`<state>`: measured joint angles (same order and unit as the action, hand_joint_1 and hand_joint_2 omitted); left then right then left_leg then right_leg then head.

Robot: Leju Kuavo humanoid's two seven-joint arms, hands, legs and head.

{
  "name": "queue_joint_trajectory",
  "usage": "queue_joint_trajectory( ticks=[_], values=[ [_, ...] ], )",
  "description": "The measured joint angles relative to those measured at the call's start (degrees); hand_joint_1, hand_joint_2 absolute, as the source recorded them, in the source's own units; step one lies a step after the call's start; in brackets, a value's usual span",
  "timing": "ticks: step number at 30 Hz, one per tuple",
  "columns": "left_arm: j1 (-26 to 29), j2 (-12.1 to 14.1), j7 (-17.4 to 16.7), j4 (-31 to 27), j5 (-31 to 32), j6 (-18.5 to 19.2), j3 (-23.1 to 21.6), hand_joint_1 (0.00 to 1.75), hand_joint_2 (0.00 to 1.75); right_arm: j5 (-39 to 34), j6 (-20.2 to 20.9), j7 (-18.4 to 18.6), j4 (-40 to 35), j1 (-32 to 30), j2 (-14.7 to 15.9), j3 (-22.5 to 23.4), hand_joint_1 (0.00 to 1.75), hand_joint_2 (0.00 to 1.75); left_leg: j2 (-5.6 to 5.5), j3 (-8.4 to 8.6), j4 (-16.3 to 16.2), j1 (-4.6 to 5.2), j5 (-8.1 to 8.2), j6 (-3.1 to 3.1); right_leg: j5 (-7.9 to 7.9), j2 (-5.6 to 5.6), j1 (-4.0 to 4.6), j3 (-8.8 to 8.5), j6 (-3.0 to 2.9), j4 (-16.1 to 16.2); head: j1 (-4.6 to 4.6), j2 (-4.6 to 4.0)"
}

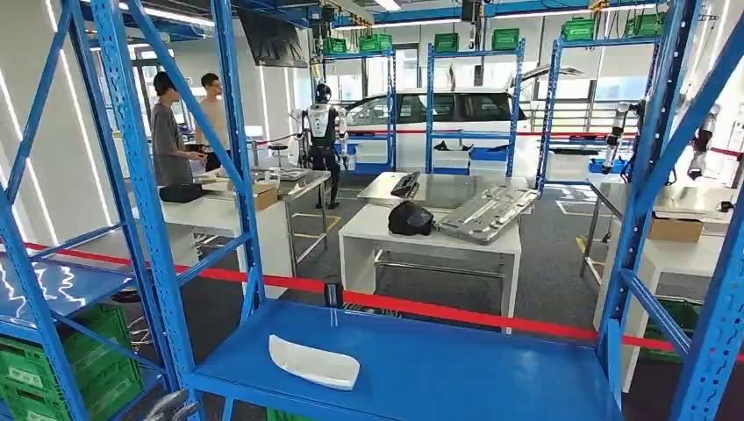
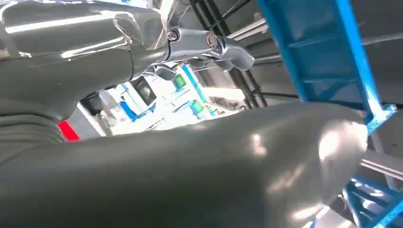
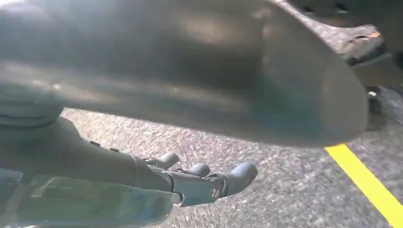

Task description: Take the parts from the cabinet and place them on the table.

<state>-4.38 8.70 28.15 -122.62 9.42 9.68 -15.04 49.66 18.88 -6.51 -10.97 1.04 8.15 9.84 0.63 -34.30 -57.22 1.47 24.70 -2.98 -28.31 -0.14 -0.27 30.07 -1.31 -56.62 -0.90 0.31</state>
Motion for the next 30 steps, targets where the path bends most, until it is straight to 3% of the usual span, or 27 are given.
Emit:
queue_joint_trajectory(
  ticks=[1, 2, 3, 4, 6, 7, 8, 9, 10, 11, 13, 14, 15, 16, 17, 19, 20, 21, 23, 24, 25, 26, 28, 29, 30],
  values=[
    [-0.1, 0.3, -0.1, 0.2, -0.4, 0.2, -0.1, 0.0, 0.0, 0.0, 0.1, 0.0, 0.0, 0.1, -0.1, 0.0, 0.0, 0.0, -0.14, -0.02, 0.5, 0.07, 0.12, -0.2, 0.15, 0.11, 0.08, -0.51, 0.33, 0.2, 0.18, 0.02],
    [-0.3, 0.5, -0.2, 0.4, -0.8, 0.4, -0.2, 0.0, 0.0, 0.0, 0.1, -0.2, 0.0, -0.1, -0.6, 0.0, 0.0, 0.0, -0.31, 0.67, 1.4, 0.23, 0.09, -0.31, 1.17, 0.43, 0.13, -0.53, 1.33, -0.9, -0.13, 0.02],
    [-0.6, 0.8, -0.3, 0.6, -1.1, 0.5, -0.6, 0.0, 0.0, -0.1, 0.1, -0.4, 0.0, -0.1, -0.6, 0.0, 0.0, 0.0, -0.66, 1.85, 2.2, -0.15, 0.01, -0.72, 1.17, 0.44, 0.34, -1.01, 1.47, -0.9, 0.02, 0.02],
    [-0.8, 1.0, -0.5, 0.7, -1.4, 0.6, -1.0, 0.0, 0.0, -0.2, 0.0, -0.6, 0.0, -0.2, -0.8, 0.0, 0.0, 0.0, -0.6, 3.33, 3.0, -0.4, -0.17, -0.76, -0.08, 0.41, 0.25, -0.65, 1.26, -1.8, 0.05, 0.02],
    [-1.7, 1.2, -0.8, 1.1, -1.7, 0.6, -1.6, 0.0, 0.0, -0.5, -0.4, -0.9, 0.0, -0.2, -0.9, 0.0, 0.0, 0.0, -0.6, 3.65, 3.0, -0.62, -0.17, -0.93, -3.07, 0.14, 0.0, 2.71, 0.97, -8.0, 0.11, 0.0],
    [-1.7, 1.3, -1.1, 1.3, -1.7, 0.6, -1.9, 0.0, 0.0, -0.6, -0.5, -1.0, 0.0, -0.2, -0.9, 0.0, 0.0, 0.0, -0.65, 3.65, 3.0, -0.62, 0.02, -0.89, -5.18, 0.12, -0.25, 5.92, 0.85, -13.2, 0.29, 0.0],
    [-1.7, 1.5, -1.2, 1.5, -1.7, 0.7, -2.2, 0.0, 0.0, -0.6, -0.6, -1.0, 0.0, -0.2, -1.0, 0.0, 0.0, 0.0, -0.69, 3.67, 3.0, -0.68, 0.15, -0.76, -6.23, 0.13, -0.48, 8.28, 1.28, -16.7, 0.26, 0.0],
    [-1.7, 1.5, -1.3, 1.7, -1.7, 0.6, -2.4, 0.0, 0.0, -0.6, -0.6, -1.0, 0.0, -0.4, -1.1, 0.0, 0.0, 0.0, -0.77, 3.83, 3.0, -0.82, 0.35, -0.5, -6.12, 0.14, -0.8, 9.56, 1.85, -17.8, 0.4, 0.02],
    [-1.7, 1.6, -1.3, 1.8, -1.7, 0.6, -2.5, 0.0, 0.0, -0.6, -0.6, -1.0, 0.0, -0.6, -1.2, 0.0, 0.0, 0.0, -0.93, 4.14, 2.9, -1.05, 0.63, -0.12, -4.83, 0.15, -1.22, 9.35, 2.84, -16.1, 0.35, 0.0],
    [-1.7, 1.7, -1.3, 1.9, -1.7, 0.6, -2.5, 0.0, 0.0, -0.6, -0.6, -1.0, 0.0, -0.8, -1.2, 0.0, 0.0, 0.0, -1.03, 4.51, 2.8, -1.32, 1.0, 0.34, -2.55, 0.16, -1.59, 7.91, 4.06, -12.1, 0.39, 0.02],
    [-1.8, 1.7, -1.5, 2.1, -1.8, 0.6, -2.6, 0.0, 0.0, -0.6, -0.6, -1.0, 0.0, -0.9, -1.2, 0.0, 0.0, 0.0, -1.02, 5.09, 1.8, -1.91, 2.2, 1.5, 3.07, 0.19, -2.53, 3.73, 5.77, -1.3, 0.46, 0.02],
    [-1.9, 1.9, -1.8, 2.1, -1.9, 0.6, -2.8, 0.0, 0.0, -0.6, -0.5, -1.0, 0.2, -0.9, -1.8, 0.0, 0.0, 0.0, -0.94, 5.18, 1.3, -1.69, 2.78, 2.15, 2.14, 0.2, -2.11, 4.47, 5.04, -2.0, 0.61, 0.0],
    [-2.1, 2.0, -2.2, 2.1, -2.0, 0.7, -3.0, 0.0, 0.0, -0.8, -0.3, -1.0, 0.3, -0.7, -1.6, 0.0, 0.0, 0.0, -0.94, 4.55, 0.7, -1.7, 3.28, 2.54, 0.38, 0.6, -1.89, 4.58, 3.04, -1.9, 0.55, -0.04],
    [-2.2, 2.0, -2.6, 2.1, -2.1, 0.7, -3.1, 0.0, 0.0, -0.8, 0.0, -0.9, 0.3, -0.8, -1.9, 0.0, 0.0, 0.0, -0.78, 4.33, 0.6, -1.6, 3.83, 2.93, 1.87, 0.36, -1.87, 4.2, 2.47, -2.0, 0.41, 0.07],
    [-2.2, 2.0, -2.8, 2.1, -2.1, 0.6, -3.3, 0.0, 0.0, -0.8, 0.1, -0.7, 0.3, -0.9, -1.9, 0.0, 0.0, 0.0, -0.78, 5.09, 0.0, -1.72, 3.83, 3.17, 1.76, 0.33, -2.02, 4.13, 1.85, -2.0, 0.4, -0.02],
    [-2.3, 2.1, -3.2, 2.0, -2.2, 0.6, -3.4, 0.0, 0.0, -0.8, 0.1, -0.6, 0.3, -1.1, -2.3, 0.0, 0.0, 0.0, -0.65, 4.91, -0.7, -2.13, 4.25, 3.49, 1.57, 0.16, -2.06, 2.98, 1.22, -2.0, 0.3, 0.09],
    [-2.4, 2.1, -3.2, 1.9, -2.3, 0.6, -3.4, 0.0, 0.0, -0.8, 0.1, -0.6, 0.3, -1.1, -2.5, 0.0, 0.0, 0.0, -0.64, 3.57, -3.3, -2.24, 4.84, 3.74, 1.34, 0.12, -1.99, 2.6, 0.88, -2.0, 0.13, -0.02],
    [-2.4, 2.1, -3.2, 1.8, -2.3, 0.6, -3.5, 0.0, 0.0, -0.8, 0.1, -0.7, 0.3, -1.0, -2.6, 0.0, 0.0, 0.0, -0.66, 0.81, -7.8, -2.24, 6.31, 4.06, 1.08, 0.11, -1.94, 2.39, 0.5, -2.0, 0.02, 0.04],
    [-2.3, 2.1, -3.4, 1.8, -2.3, 0.6, -3.6, 0.0, 0.0, -0.8, -0.6, -0.7, 0.3, -1.0, -2.6, 0.0, 0.0, 0.0, -0.66, -5.03, -16.1, -2.26, 9.71, 4.36, 0.46, 0.01, -1.7, 2.08, 0.37, -2.0, -0.09, 0.02],
    [-2.3, 2.1, -3.4, 1.8, -2.3, 0.6, -3.7, 0.0, 0.0, -0.8, -1.1, -0.9, 0.3, -1.2, -2.6, 0.0, 0.0, 0.0, -0.66, -7.04, -18.1, -2.25, 10.0, 4.28, 0.14, -0.01, -1.55, 1.8, 0.31, -2.0, -0.06, 0.04],
    [-2.2, 2.1, -3.4, 1.8, -2.3, 0.6, -3.7, 0.0, 0.0, -0.8, -1.4, -0.9, 0.3, -1.2, -2.5, 0.0, 0.0, 0.0, -0.66, -7.52, -17.4, -2.22, 8.83, 4.06, -0.2, -0.07, -1.38, 1.34, 0.32, -2.0, -0.09, 0.04],
    [-2.1, 2.1, -3.4, 1.8, -2.3, 0.6, -3.7, 0.0, 0.0, -0.8, -1.6, -1.0, 0.3, -1.3, -2.4, 0.0, 0.0, 0.0, -0.66, -6.85, -14.6, -2.16, 6.44, 3.72, -0.61, -0.13, -1.19, 0.78, 0.31, -2.0, -0.13, 0.04],
    [-2.1, 2.0, -3.3, 1.4, -2.3, 0.5, -3.7, 0.0, 0.0, -0.8, -2.0, -1.3, 0.3, -1.2, -2.2, 0.0, 0.0, 0.0, -0.64, -2.78, -4.2, -1.55, -0.29, 2.12, -1.43, -0.23, -0.75, -0.54, 0.3, -1.8, -0.15, 0.04],
    [-2.1, 2.0, -3.3, 1.0, -2.3, 0.5, -3.6, 0.0, 0.0, -0.8, -2.1, -1.5, 0.4, -1.2, -2.3, 0.0, 0.0, 0.0, -0.66, -1.72, -1.6, -1.01, -1.14, 1.17, -1.7, -0.24, -0.98, -0.43, 0.33, -1.7, -0.09, 0.04],
    [-2.0, 1.9, -3.3, 1.0, -2.3, 0.5, -3.6, 0.0, 0.0, -0.8, -2.3, -1.5, 0.3, -1.1, -2.3, 0.0, 0.0, 0.0, -0.57, -2.05, -2.4, -0.68, 1.69, 0.86, -1.89, -0.39, -0.72, -1.14, 0.69, -1.3, 0.0, 0.0]
  ],
)
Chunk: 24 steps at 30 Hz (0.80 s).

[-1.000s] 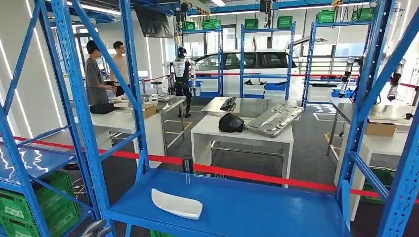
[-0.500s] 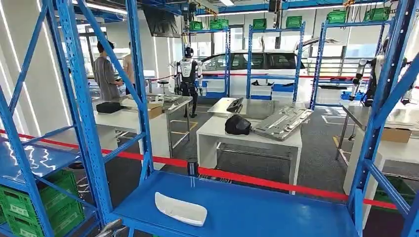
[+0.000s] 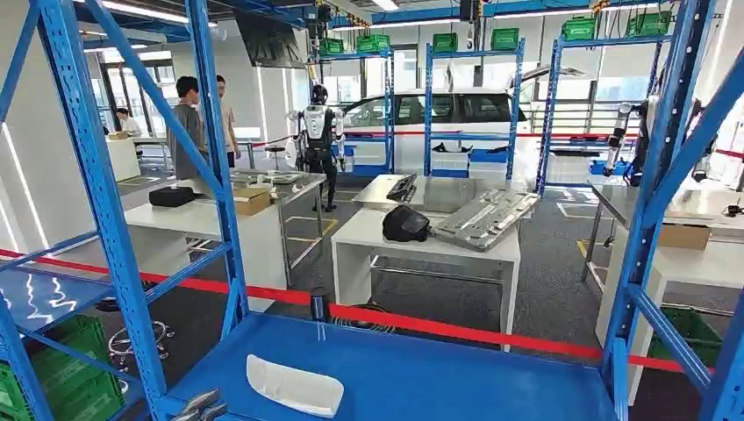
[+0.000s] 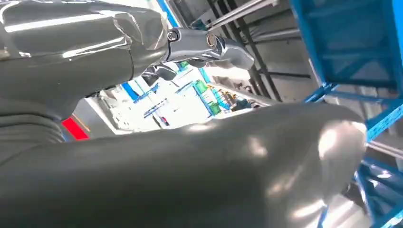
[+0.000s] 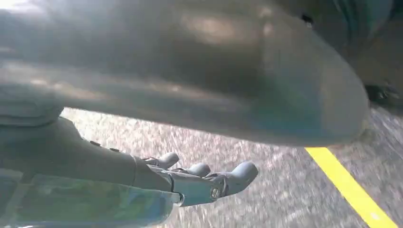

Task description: Take the parts from the cabinet and place them on the table.

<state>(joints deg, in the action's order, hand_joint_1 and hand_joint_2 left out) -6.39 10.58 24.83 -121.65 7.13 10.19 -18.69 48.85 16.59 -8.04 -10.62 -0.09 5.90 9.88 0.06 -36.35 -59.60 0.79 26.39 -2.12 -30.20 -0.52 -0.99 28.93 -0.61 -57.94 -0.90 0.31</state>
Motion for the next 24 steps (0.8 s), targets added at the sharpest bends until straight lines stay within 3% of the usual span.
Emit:
queue_joint_trajectory(
  ticks=[1, 3, 4, 5, 7, 9, 10, 12, 13, 14, 15, 16, 17, 18, 19, 20, 21, 22, 23, 24],
  values=[
    [0.1, -0.1, 0.0, -0.3, 0.1, 0.0, 0.0, 0.0, 0.0, 0.0, -0.2, 0.0, 0.0, 0.1, 0.2, 0.0, 0.0, 0.0, -0.17, 0.66, 1.0, 0.31, 0.19, -0.37, -0.22, 0.16, -0.26, 0.07, 0.42, 0.5, -0.22, 0.04],
    [0.5, -0.5, -0.1, -1.1, 0.4, 0.0, 0.2, 0.0, 0.0, 0.1, -0.3, 0.0, 0.0, 0.0, 0.4, 0.0, 0.0, 0.0, -0.25, 1.84, 2.6, 0.37, -0.89, -1.35, 0.96, 0.37, -0.01, -1.3, 1.57, 0.0, -0.16, 0.07],
    [0.9, -0.9, -0.1, -1.7, 0.6, 0.1, 0.4, 0.0, 0.0, 0.1, -0.3, 0.0, 0.0, 0.1, 0.6, 0.0, 0.0, 0.0, -0.21, 3.63, 3.7, -0.43, -1.83, -1.52, 0.0, 0.42, 0.13, -1.17, 1.38, -0.4, -0.15, 0.07],
    [1.0, -1.2, -0.1, -2.0, 0.8, 0.5, 0.5, 0.0, 0.0, 0.0, -0.3, 0.0, 0.0, 0.1, 0.6, 0.0, 0.0, 0.0, -0.08, 4.48, 3.9, -0.25, -1.71, -1.53, -0.89, 0.5, 0.18, -1.03, 1.2, -1.8, -0.07, 0.04],
    [1.2, -1.6, -0.1, -2.3, 0.8, 1.1, 0.6, 0.0, 0.0, 0.0, -0.3, 0.0, 0.0, 0.2, 1.1, 0.1, 0.0, 0.0, -0.14, 4.76, 3.9, 0.04, -1.31, -1.69, -3.85, 0.49, 0.0, 3.17, 0.8, -8.8, 0.15, 0.04],
    [1.7, -1.9, -0.1, -2.3, 0.8, 1.3, 0.8, 0.0, 0.0, 0.0, -0.3, 0.0, 0.0, 0.2, 1.4, 0.1, 0.0, 0.0, -0.37, 4.85, 3.8, 0.21, -0.86, -1.66, -6.09, 0.47, 0.0, 8.47, 0.99, -15.9, 0.15, 0.04],
    [1.7, -1.9, -0.1, -2.3, 0.8, 1.4, 1.0, 0.0, 0.0, 0.0, -0.3, 0.0, 0.0, 0.0, 1.6, 0.1, 0.0, 0.0, -0.53, 5.1, 3.7, 0.21, -0.58, -1.58, -5.36, 0.48, -0.04, 9.34, 1.69, -15.8, 0.24, 0.07],
    [1.7, -2.1, -0.1, -2.3, 0.8, 1.7, 1.3, 0.0, 0.0, 0.3, -0.3, -0.1, 0.0, -0.1, 1.7, 0.0, 0.0, 0.0, -0.82, 5.98, 3.6, 0.18, 0.14, -1.26, -1.17, 0.5, -0.21, 7.59, 2.94, -9.3, 0.31, 0.07],
    [1.6, -2.2, -0.1, -2.3, 0.9, 1.7, 1.4, 0.0, 0.0, 0.6, -0.3, -0.2, 0.0, -0.1, 1.9, 0.0, 0.0, 0.0, -0.81, 6.74, 3.4, 0.17, 0.81, -0.92, 3.03, 0.53, -0.36, 4.93, 3.8, -2.1, 0.33, 0.07],
    [1.6, -2.2, -0.1, -2.2, 0.9, 1.7, 1.5, 0.0, 0.0, 0.7, -0.2, -0.2, 0.0, 0.0, 2.0, 0.0, 0.0, 0.0, -0.74, 6.83, 3.4, 0.17, 1.28, -0.66, 4.31, 0.52, -0.34, 4.09, 2.96, -0.3, 0.35, 0.05],
    [1.5, -2.2, 0.0, -2.2, 1.2, 1.6, 1.6, 0.0, 0.0, 1.0, 0.0, -0.2, 0.0, 0.2, 1.9, 0.0, 0.0, 0.0, -0.75, 7.09, 3.1, 0.35, 1.53, -0.29, 2.39, 0.61, 0.09, 5.02, 1.81, 0.2, 0.22, -0.07],
    [1.5, -2.2, 0.0, -2.2, 1.4, 1.5, 1.7, 0.0, 0.0, 1.0, 0.1, -0.2, 0.0, 0.8, 2.1, 0.0, 0.0, 0.0, -0.72, 6.66, 3.1, 0.37, 1.81, 0.11, 3.0, 0.74, 0.24, 4.5, 0.88, 0.0, 0.35, 0.08],
    [1.6, -2.2, 0.0, -2.3, 1.4, 1.5, 1.9, 0.0, 0.0, 1.1, 0.2, -0.2, 0.0, 0.8, 2.1, 0.0, 0.0, 0.0, -0.65, 7.07, 2.7, 0.36, 1.77, 0.48, 3.69, 0.6, 0.19, 4.45, 0.3, 0.2, 0.39, 0.09],
    [1.6, -2.2, 0.0, -2.3, 1.4, 1.3, 2.0, 0.0, 0.0, 1.1, 0.2, -0.1, 0.0, 0.9, 2.2, 0.0, 0.0, 0.0, -0.7, 7.1, 2.5, 0.39, 1.84, 0.6, 3.65, 0.6, 0.14, 4.29, 0.12, 0.3, 0.22, 0.07],
    [1.5, -2.2, 0.0, -2.3, 1.4, 1.3, 2.1, 0.0, 0.0, 1.2, 0.3, -0.1, 0.0, 1.0, 2.2, 0.0, 0.0, 0.0, -0.65, 6.99, 2.3, 0.26, 2.34, 0.82, 3.66, 0.48, -0.62, 3.52, -0.1, 0.4, 0.24, 0.11],
    [1.5, -2.2, 0.0, -2.3, 1.4, 1.2, 2.3, 0.0, 0.0, 1.2, 0.3, -0.1, 0.0, 1.1, 2.2, 0.0, 0.0, 0.0, -0.47, 6.11, 0.7, 0.12, 2.87, 1.28, 3.47, 0.52, -0.55, 3.04, -0.38, 0.5, 0.22, 0.09],
    [1.4, -2.2, 0.1, -2.4, 1.4, 1.2, 2.3, 0.0, 0.0, 1.2, 0.3, -0.1, -0.1, 1.2, 2.2, 0.0, 0.0, 0.0, -0.42, 4.35, -2.7, -0.09, 3.89, 1.76, 3.2, 0.51, -0.56, 2.78, -0.75, 0.5, 0.07, 0.09],
    [1.5, -2.2, 0.1, -2.4, 1.4, 1.2, 2.4, 0.0, 0.0, 1.2, 0.3, -0.1, -0.1, 1.3, 2.2, 0.0, 0.0, 0.0, -0.41, 1.44, -7.5, -0.44, 5.67, 2.13, 2.9, 0.5, -0.55, 2.6, -0.98, 0.5, 0.07, 0.09],
    [1.5, -2.2, 0.1, -2.4, 1.4, 1.2, 2.4, 0.0, 0.0, 1.2, 0.3, -0.1, -0.1, 1.4, 2.2, 0.0, 0.0, 0.0, -0.4, -1.74, -12.2, -0.8, 7.61, 2.44, 2.57, 0.48, -0.55, 2.39, -0.94, 0.5, 0.02, 0.09],
    [1.6, -2.2, 0.1, -2.4, 1.4, 1.2, 2.4, 0.0, 0.0, 1.2, 0.3, -0.1, -0.1, 1.4, 2.2, 0.0, 0.0, 0.0, -0.37, -3.97, -15.2, -1.02, 8.54, 2.67, 2.29, 0.48, -0.55, 2.15, -0.85, 0.5, -0.02, 0.11]
  ],
)
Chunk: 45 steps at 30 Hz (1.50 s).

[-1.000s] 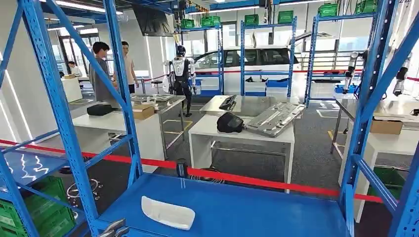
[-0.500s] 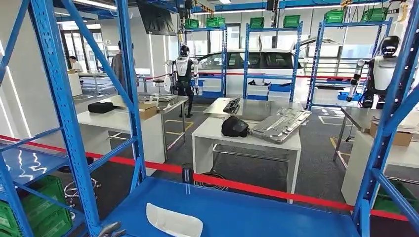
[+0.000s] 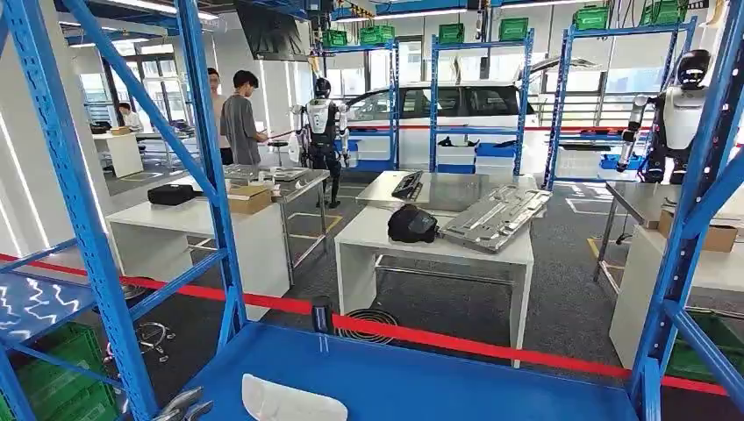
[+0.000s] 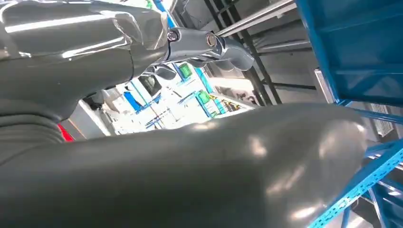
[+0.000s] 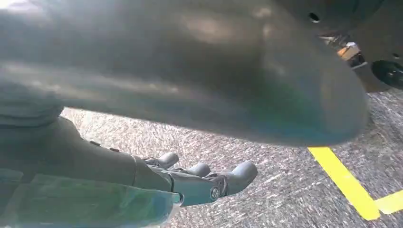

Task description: Take the parts from the cabinet and place them on the table.

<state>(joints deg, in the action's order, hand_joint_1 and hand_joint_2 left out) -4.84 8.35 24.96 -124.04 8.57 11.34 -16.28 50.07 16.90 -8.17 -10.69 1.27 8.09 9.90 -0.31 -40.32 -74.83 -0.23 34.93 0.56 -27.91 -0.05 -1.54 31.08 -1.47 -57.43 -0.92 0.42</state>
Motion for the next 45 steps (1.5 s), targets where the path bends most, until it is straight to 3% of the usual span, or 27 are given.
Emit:
queue_joint_trajectory(
  ticks=[1, 2, 5, 7, 9, 11, 12, 14, 15, 16, 18, 20, 21, 22, 24, 27, 30, 31, 32, 33, 35, 36, 37, 40, 42, 44, 45],
  values=[
    [0.0, 0.0, 0.0, 0.0, 0.0, 0.0, 0.0, 0.0, 0.0, 0.0, 0.0, 0.0, 0.0, -0.1, 0.0, 0.0, 0.0, 0.0, 0.02, -1.57, -1.1, -0.27, -0.55, 0.13, -0.42, -0.02, -0.02, -0.53, 0.08, 0.0, 0.02, -0.02],
    [0.0, 0.0, 0.0, 0.0, 0.0, 0.0, 0.1, 0.0, 0.0, 0.0, 0.0, 0.0, 0.0, -0.1, 0.0, 0.0, 0.0, 0.0, 0.07, -1.43, 0.8, -0.43, -2.58, 0.1, -0.84, -0.06, -0.05, -1.14, 0.22, 0.0, 0.0, 0.0],
    [0.0, 0.0, 0.0, 0.0, 0.0, 0.0, 0.4, 0.0, 0.0, 0.0, 0.0, 0.0, 0.0, 0.0, -0.1, 0.0, 0.0, 0.0, 0.29, 4.0, 15.5, -0.4, -12.38, -0.56, -2.3, -0.21, -0.13, -2.85, 0.71, 0.3, -0.04, -0.02],
    [0.0, 0.0, 0.0, 0.0, 0.0, 0.0, 0.5, 0.0, 0.0, 0.0, 0.0, 0.0, 0.0, 0.3, -0.2, 0.0, 0.0, 0.0, 0.32, 4.53, 16.8, 0.23, -9.91, -1.01, -2.78, -0.26, 0.11, -3.38, 1.4, 0.6, -0.08, -0.11],
    [0.0, 0.0, 0.0, -0.1, 0.0, 0.0, 0.5, 0.0, 0.0, 0.0, 0.0, 0.0, -0.1, 0.2, -0.2, 0.0, 0.0, 0.0, 0.25, 4.77, 17.6, 0.43, -10.68, -2.01, -1.88, -0.19, 0.21, -4.07, 2.67, 0.4, -0.13, -0.04],
    [0.0, 0.0, 0.1, -0.3, 0.0, 0.0, 0.4, 0.0, 0.0, 0.1, 0.0, 0.0, -0.1, 0.2, -0.2, -0.1, 0.0, 0.0, 0.15, 7.43, 18.9, 0.04, -10.77, -2.63, -2.49, 0.0, -0.03, -4.28, 2.82, -0.5, 0.07, -0.02],
    [-0.2, 0.0, 0.3, -0.3, 0.1, -0.1, 0.5, 0.0, 0.0, 0.2, 0.0, 0.0, -0.1, 0.4, -0.2, -0.1, 0.0, 0.0, 0.18, 8.03, 19.1, 0.16, -10.6, -3.08, -3.31, 0.0, 0.0, -2.91, 2.48, -3.5, 0.13, -0.13],
    [-0.1, 0.0, 0.8, -0.3, 0.2, -0.6, 0.5, 0.0, 0.0, 0.5, 0.1, 0.3, -0.1, 0.7, 0.0, -0.3, 0.0, 0.0, 0.12, 8.14, 19.1, 0.5, -10.17, -3.57, -6.19, 0.0, 0.13, 3.04, 2.09, -12.3, 0.26, -0.07],
    [-0.1, 0.2, 1.1, -0.3, 0.2, -0.8, 0.4, 0.0, 0.0, 0.7, 0.1, 0.4, -0.2, 0.8, 0.1, -0.4, 0.0, 0.0, -0.02, 8.2, 19.0, 0.72, -9.94, -3.74, -7.89, 0.0, 0.14, 5.94, 2.03, -16.1, 0.22, -0.07],
    [0.0, 0.2, 1.3, -0.3, 0.2, -1.2, 0.4, 0.0, 0.0, 0.9, 0.2, 0.6, -0.2, 0.8, 0.2, -0.4, 0.0, 0.0, -0.18, 8.39, 19.0, 0.9, -9.69, -3.78, -8.15, 0.0, 0.13, 7.74, 2.3, -17.7, 0.37, -0.04],
    [0.1, 0.3, 1.5, -0.3, 0.0, -1.7, 0.5, 0.0, 0.0, 1.3, 0.4, 0.8, -0.2, 0.8, 0.5, -0.6, 0.0, 0.0, -0.51, 9.39, 19.0, 1.12, -8.93, -3.65, -4.56, 0.02, 0.15, 7.29, 3.12, -12.8, 0.37, -0.04],
    [0.2, 0.6, 1.7, -0.3, 0.0, -2.1, 0.5, 0.0, 0.0, 1.5, 1.0, 0.8, -0.3, 0.9, 0.7, -0.9, 0.0, 0.0, -0.54, 10.77, 19.0, 1.21, -7.95, -3.34, 1.89, 0.02, 0.2, 3.64, 3.92, -2.2, 0.44, -0.07],
    [0.2, 0.7, 1.8, -0.3, -0.1, -2.3, 0.5, 0.0, 0.0, 1.6, 1.4, 0.7, -0.3, 0.9, 0.9, -1.0, 0.0, 0.0, -0.54, 10.86, 18.8, 1.35, -7.48, -3.09, 2.88, 0.03, 0.47, 3.11, 2.92, -0.2, 0.44, -0.07],
    [0.2, 0.9, 1.8, -0.3, -0.2, -2.3, 0.7, 0.0, 0.0, 1.7, 1.6, 0.6, -0.3, 1.2, 1.0, -1.2, 0.0, 0.0, -0.69, 11.04, 18.7, 1.46, -7.19, -2.75, 0.6, 0.16, 0.76, 2.98, 1.4, 0.0, 0.44, -0.11],
    [0.3, 1.1, 1.9, -0.3, -0.3, -2.3, 0.9, 0.0, 0.0, 1.7, 1.9, 0.6, -0.5, 1.3, 1.4, -1.4, 0.0, 0.0, -0.67, 11.17, 17.9, 1.45, -6.89, -2.04, 2.08, -0.06, 0.84, 3.0, 0.59, 0.3, 0.44, -0.07],
    [0.2, 1.5, 1.8, -0.5, -0.6, -2.3, 1.2, 0.0, 0.0, 1.9, 1.7, 0.6, -0.8, 1.5, 1.3, -1.6, 0.0, 0.0, -0.41, 10.32, 15.4, 1.23, -5.11, -1.05, 1.74, -0.08, 0.12, 0.83, -0.26, 0.5, 0.24, -0.07],
    [0.2, 2.0, 1.8, -0.6, -0.6, -2.3, 1.4, 0.0, 0.0, 1.9, 1.6, 0.6, -1.0, 1.8, 1.0, -1.7, 0.0, 0.0, -0.25, 2.27, 2.6, 0.23, -0.26, 0.15, 0.98, -0.17, 0.15, 0.37, -0.45, 0.5, 0.13, -0.07],
    [0.2, 2.1, 1.8, -0.6, -0.6, -2.3, 1.4, 0.0, 0.0, 2.0, 1.6, 0.6, -1.0, 1.8, 1.0, -1.8, 0.0, 0.0, -0.06, -0.02, 0.0, 0.01, 0.12, 0.37, 0.64, -0.19, 0.16, 0.09, -0.32, 0.5, 0.06, -0.05],
    [0.2, 2.1, 1.8, -0.6, -0.6, -2.3, 1.4, 0.0, 0.0, 2.1, 1.6, 0.7, -1.0, 1.7, 1.0, -1.8, 0.0, 0.0, 0.05, -0.77, 0.6, -0.14, -1.36, 0.45, 0.23, -0.21, 0.15, -0.42, -0.26, 0.5, 0.07, -0.05],
    [0.3, 2.2, 1.8, -0.6, -0.6, -2.3, 1.4, 0.0, 0.0, 2.1, 1.5, 0.7, -1.0, 1.7, 1.0, -1.8, 0.0, 0.0, 0.1, -0.09, 3.5, -0.2, -4.03, 0.39, -0.2, -0.26, 0.16, -1.06, -0.16, 0.5, 0.02, -0.04],
    [0.3, 2.6, 1.9, -0.6, -0.6, -2.5, 1.4, 0.0, 0.0, 2.4, 1.4, 0.6, -1.1, 1.8, 0.9, -1.9, 0.0, 0.0, 0.15, 3.65, 13.7, -0.09, -11.06, -0.28, -1.18, -0.33, 0.2, -2.61, 0.08, 0.6, 0.0, -0.07],
    [0.3, 2.8, 1.9, -0.6, -0.7, -2.6, 1.5, 0.0, 0.0, 2.4, 1.4, 0.6, -1.1, 1.8, 0.9, -2.0, 0.0, 0.0, 0.18, 4.92, 17.1, 0.22, -12.68, -0.79, -1.54, -0.34, 0.07, -2.52, 0.21, 0.7, 0.02, -0.07],
    [0.3, 3.0, 2.0, -0.6, -0.8, -2.8, 1.7, 0.0, 0.0, 2.5, 1.4, 0.6, -1.1, 1.9, 0.7, -2.2, 0.0, 0.0, 0.39, 4.85, 17.0, 0.65, -9.98, -1.05, -1.75, -0.52, 0.29, -2.85, 0.6, 1.0, 0.09, -0.13],
    [0.6, 3.7, 2.1, -1.0, -0.9, -3.2, 2.1, 0.0, 0.0, 2.9, 1.5, 0.4, -1.3, 2.0, 0.8, -2.6, 0.0, 0.0, 0.22, 5.65, 18.4, 0.88, -11.03, -2.17, -1.13, -0.38, 0.49, -3.52, 1.94, 0.8, -0.13, -0.04],
    [1.0, 4.0, 2.2, -1.5, -1.1, -3.2, 2.4, 0.0, 0.0, 3.2, 1.9, 0.1, -1.4, 2.2, 0.9, -2.9, 0.0, 0.0, 0.12, 7.76, 19.5, 0.42, -11.11, -2.52, -1.87, -0.1, 0.41, -2.75, 2.13, -1.5, 0.11, -0.07],
    [1.1, 4.2, 2.1, -1.8, -1.3, -3.0, 2.8, 0.0, 0.0, 3.1, 2.0, 0.0, -1.5, 2.5, 1.0, -3.1, 0.0, 0.0, 0.16, 7.98, 19.5, 0.46, -10.79, -3.02, -3.78, -0.09, 0.38, 2.32, 1.64, -9.4, 0.24, -0.04],
    [1.2, 4.2, 2.0, -1.8, -1.3, -2.7, 2.8, 0.0, 0.0, 3.0, 1.9, 0.0, -1.5, 2.5, 1.1, -3.1, 0.0, 0.0, 0.13, 7.99, 19.5, 0.58, -10.5, -3.19, -5.67, -0.1, 0.39, 5.46, 1.31, -13.7, 0.33, -0.07]
  ],
)
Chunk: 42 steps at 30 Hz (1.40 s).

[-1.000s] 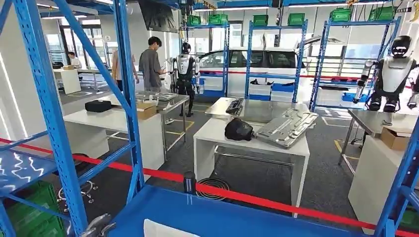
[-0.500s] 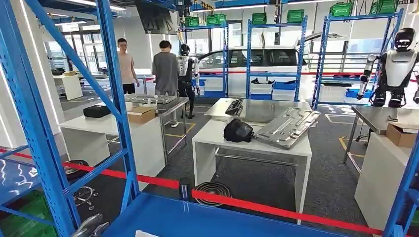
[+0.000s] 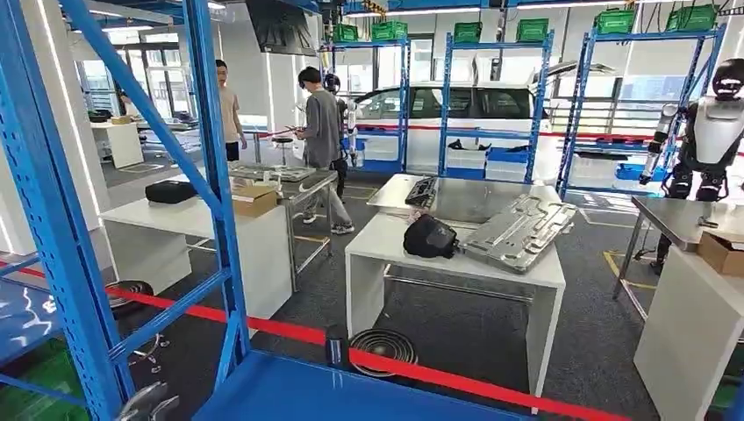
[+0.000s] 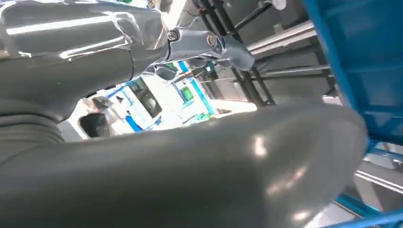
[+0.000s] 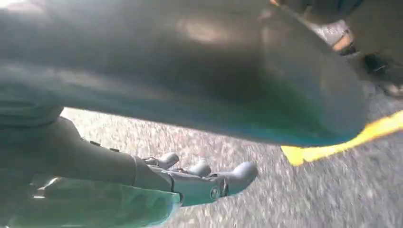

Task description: Take the parts from the cabinet and place them on the table.

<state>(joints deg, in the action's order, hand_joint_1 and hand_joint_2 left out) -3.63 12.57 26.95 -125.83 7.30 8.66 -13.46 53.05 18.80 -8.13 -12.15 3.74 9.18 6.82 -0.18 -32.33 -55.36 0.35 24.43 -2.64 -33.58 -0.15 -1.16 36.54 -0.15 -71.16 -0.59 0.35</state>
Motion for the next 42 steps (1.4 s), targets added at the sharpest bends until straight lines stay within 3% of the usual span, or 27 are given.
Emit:
queue_joint_trajectory(
  ticks=[1, 2, 3, 5, 6, 7, 8, 9, 11, 12, 13, 15, 16, 17, 19, 21, 22, 23, 26, 27, 28, 30, 32, 34, 36, 39, 42],
  values=[
    [0.1, 0.0, -0.2, 0.0, 0.0, 0.4, 0.0, 0.0, 0.0, -0.3, -0.2, 0.0, 0.0, -0.1, 0.0, 0.0, 0.0, 0.0, -0.08, 0.13, -0.1, 0.07, 0.12, 0.01, -1.41, 0.0, 0.0, 2.37, -0.19, -2.9, 0.0, 0.02],
    [0.2, 0.0, -0.8, 0.0, 0.4, 0.7, 0.0, 0.0, 0.0, -0.6, -0.7, 0.1, 0.0, -0.4, -0.1, 0.0, 0.0, 0.0, -0.29, 0.44, -0.1, 0.13, 0.43, 0.01, -1.3, 0.01, -0.05, 3.71, 0.14, -3.4, 0.07, 0.02],
    [0.4, 0.0, -1.2, 0.0, 0.7, 0.9, 0.0, 0.0, 0.0, -0.8, -1.0, 0.1, 0.0, -0.7, -0.3, 0.0, 0.0, 0.0, -0.44, 0.9, -0.1, 0.14, 0.79, 0.14, 0.4, 0.02, -0.06, 3.44, 0.73, -1.0, 0.06, 0.02],
    [0.5, -0.1, -1.4, 0.0, 1.1, 1.0, 0.0, 0.0, 0.0, -1.0, -1.3, 0.1, 0.0, -1.1, -0.4, 0.0, 0.0, 0.0, -0.57, 2.02, -0.2, 0.08, 1.65, 0.53, 6.14, 0.06, -0.13, 0.05, 2.15, 8.7, 0.15, 0.02],
    [0.5, -0.1, -1.5, 0.0, 1.1, 1.0, 0.0, 0.0, 0.0, -1.0, -1.4, 0.1, 0.0, -1.2, -0.4, 0.0, 0.0, 0.0, -0.57, 2.26, -0.4, 0.15, 2.21, 0.91, 9.29, 0.2, -0.22, -1.65, 2.4, 13.9, 0.28, 0.0],
    [0.6, -0.1, -1.6, 0.0, 1.1, 1.1, 0.0, 0.0, 0.0, -1.0, -1.5, 0.1, 0.0, -1.3, -0.5, 0.0, 0.0, 0.0, -0.56, 2.54, -0.7, 0.43, 2.52, 1.26, 7.94, 0.29, 0.12, -1.11, 0.99, 13.7, 0.22, -0.07],
    [0.6, -0.1, -1.6, 0.0, 1.1, 1.2, 0.0, 0.0, 0.0, -1.1, -1.5, 0.1, 0.0, -1.2, -0.5, 0.0, 0.0, 0.0, -0.56, 2.15, -0.7, 0.49, 2.8, 1.64, 7.92, 0.41, 0.24, -1.63, -0.18, 13.5, 0.24, -0.04],
    [0.6, -0.2, -1.7, 0.0, 1.1, 1.2, 0.0, 0.0, 0.0, -1.1, -1.6, 0.1, 0.0, -1.3, -0.6, 0.0, 0.0, 0.0, -0.5, 2.36, -0.8, 0.55, 2.98, 1.94, 8.92, 0.26, 0.24, -1.6, -0.42, 13.7, 0.15, 0.02],
    [0.8, -0.1, -1.9, 0.0, 1.0, 1.2, 0.2, 0.0, 0.0, -1.6, -1.7, 0.1, 0.0, -1.5, -0.8, 0.0, 0.0, 0.0, -0.53, 2.5, -1.3, 0.4, 3.28, 2.23, 8.99, 0.1, -0.31, -2.29, -0.84, 13.7, 0.02, 0.04],
    [1.3, 0.0, -2.4, 0.1, 0.5, 1.7, 0.3, 0.0, 1.75, -2.3, -2.1, 0.0, 0.0, -1.7, -1.0, 0.2, 0.0, 0.0, -0.24, 2.06, -2.4, 0.22, 4.02, 2.64, 8.86, 0.09, -0.23, -2.66, -1.03, 13.9, 0.13, 0.02],
    [1.9, 0.2, -2.6, 0.3, 0.1, 2.1, 0.3, 0.0, 1.75, -2.8, -2.4, -0.4, 0.0, -2.0, -1.1, 0.5, 0.0, 0.0, -0.15, 0.77, -5.2, 0.08, 5.55, 3.13, 8.65, 0.05, -0.22, -2.88, -1.34, 13.9, -0.15, 0.02],
    [3.7, 1.2, -3.3, 1.7, 1.2, 2.6, 0.2, 0.0, 1.75, -3.6, -2.7, -1.8, 0.2, -2.6, -1.2, 1.0, 0.0, 0.0, -0.1, -4.17, -13.9, -0.33, 9.48, 3.84, 8.41, 0.01, -0.12, -2.98, -1.66, 13.9, -0.15, 0.0],
    [5.0, 2.1, -3.6, 2.5, 2.0, 2.6, 0.1, 0.0, 1.75, -3.8, -3.1, -2.4, 0.3, -3.0, -1.2, 1.2, 0.0, 0.0, -0.09, -6.55, -17.7, -0.49, 10.82, 4.01, 8.29, -0.02, -0.03, -2.97, -1.82, 13.9, -0.22, 0.02],
    [6.6, 3.2, -4.1, 3.6, 3.2, 2.6, 0.0, 0.0, 1.75, -3.8, -3.4, -3.0, 0.4, -3.5, -1.2, 1.5, 0.0, 0.0, -0.09, -8.13, -19.5, -0.55, 10.83, 4.01, 8.19, -0.09, 0.15, -3.02, -1.92, 13.9, -0.22, 0.02],
    [8.4, 4.4, -5.8, 4.9, 5.6, 2.4, -0.2, 0.0, 1.75, -3.7, -4.3, -3.8, 0.6, -4.4, -1.2, 1.7, 0.0, 0.0, -0.08, -6.44, -14.3, -0.49, 7.16, 3.5, 8.01, -0.16, 0.5, -3.27, -1.88, 13.9, -0.31, 0.02],
    [10.0, 5.7, -7.3, 5.7, 7.6, 1.9, -0.4, 0.0, 1.75, -3.6, -5.1, -4.3, 0.8, -4.6, -1.3, 1.8, 0.0, 0.0, 0.04, -1.44, -3.9, 0.14, 1.9, 1.8, 7.93, -0.35, 1.04, -3.6, -1.97, 14.0, -0.37, 0.02],
    [10.5, 6.4, -7.6, 5.9, 8.0, 1.7, -0.5, 0.0, 1.75, -3.7, -5.3, -4.5, 0.9, -4.7, -1.8, 1.8, 0.0, 0.0, 0.28, -0.45, -1.7, 0.72, 1.79, 0.84, 7.9, -0.42, 1.06, -3.68, -1.97, 14.0, -0.26, 0.02],
    [10.8, 6.8, -7.8, 6.2, 8.4, 1.6, -0.7, 0.0, 1.75, -3.6, -5.4, -4.5, 0.9, -4.8, -1.7, 1.8, 0.0, 0.0, 0.32, -0.62, -1.7, 0.92, 3.18, 0.72, 7.88, -0.43, 0.86, -3.65, -1.74, 14.2, -0.24, 0.02],
    [11.9, 7.7, -9.1, 6.6, 9.9, 1.2, -0.7, 0.0, 1.75, -3.6, -5.7, -4.5, 1.1, -4.8, -1.6, 1.9, 0.0, 0.0, 0.04, -0.08, -0.8, 1.2, 1.7, -0.52, 7.85, -0.34, 1.09, -4.0, -0.92, 14.5, -0.35, 0.02],
    [12.2, 7.7, -9.6, 6.7, 10.6, 1.1, -0.7, 0.0, 1.75, -3.6, -5.9, -4.5, 1.1, -4.9, -1.7, 1.9, 0.0, 0.0, 0.32, 1.38, 0.7, 0.28, 0.51, -0.26, 7.55, -0.17, 1.16, -3.71, -1.04, 13.6, -0.37, 0.02],
    [12.2, 7.8, -10.1, 6.9, 11.3, 0.8, -0.8, 0.0, 1.75, -3.7, -6.1, -4.6, 1.2, -5.0, -1.6, 1.9, 0.0, 0.0, 0.27, 1.65, 1.1, 0.37, 0.47, -0.47, 6.24, -0.19, 1.21, -2.91, -1.16, 11.8, -0.26, 0.02],
    [12.7, 7.8, -11.7, 7.5, 14.0, 0.0, -0.8, 0.0, 1.75, -3.7, -6.5, -4.5, 1.4, -5.1, -1.3, 2.1, 0.0, 0.0, 0.37, 1.5, 1.1, 0.39, 0.19, -0.59, 2.31, -0.2, 0.8, 1.11, -1.48, 3.3, -0.13, 0.02],
    [13.4, 7.7, -12.6, 8.3, 15.6, -0.7, -0.9, 0.0, 1.75, -3.9, -6.7, -4.6, 1.6, -5.3, -1.2, 2.4, 0.0, 0.0, 0.38, 1.25, 0.9, 0.35, 0.25, -0.49, 0.29, -0.16, 0.47, 4.48, -0.85, -3.4, -0.13, 0.02],
    [14.2, 7.6, -13.7, 9.1, 16.3, -1.2, -0.9, 0.0, 1.75, -4.0, -6.8, -4.6, 1.7, -5.4, -1.1, 2.5, 0.0, 0.0, 0.22, 1.27, 0.7, 0.1, 0.49, 0.02, 2.45, -0.09, -0.11, 2.34, 0.64, 0.8, -0.04, 0.02],
    [15.2, 7.6, -14.7, 9.8, 16.9, -1.6, -0.7, 0.0, 1.75, -4.3, -6.8, -5.0, 1.9, -5.5, -1.1, 2.8, 0.0, 0.0, 0.15, 1.15, -0.4, -0.24, 1.15, 1.0, 6.25, 0.04, -0.74, -3.38, 2.17, 11.5, -0.02, 0.02],
    [15.8, 7.5, -15.5, 10.5, 17.9, -1.6, -0.3, 0.0, 1.75, -4.8, -6.6, -5.7, 2.3, -5.6, -1.2, 3.1, 0.0, 0.0, 0.1, 0.64, -1.7, 0.06, 2.09, 2.15, 6.13, -0.13, -0.28, -4.14, 0.1, 12.8, -0.15, 0.02],
    [15.8, 7.5, -16.3, 11.6, 19.3, -1.4, -0.1, 0.0, 1.75, -4.9, -6.7, -6.1, 2.6, -5.6, -1.3, 3.3, 0.0, 0.0, 0.08, 0.53, -2.1, -0.4, 2.41, 2.49, 6.22, -0.1, -0.56, -4.21, -0.7, 12.9, -0.11, 0.02]
  ],
)
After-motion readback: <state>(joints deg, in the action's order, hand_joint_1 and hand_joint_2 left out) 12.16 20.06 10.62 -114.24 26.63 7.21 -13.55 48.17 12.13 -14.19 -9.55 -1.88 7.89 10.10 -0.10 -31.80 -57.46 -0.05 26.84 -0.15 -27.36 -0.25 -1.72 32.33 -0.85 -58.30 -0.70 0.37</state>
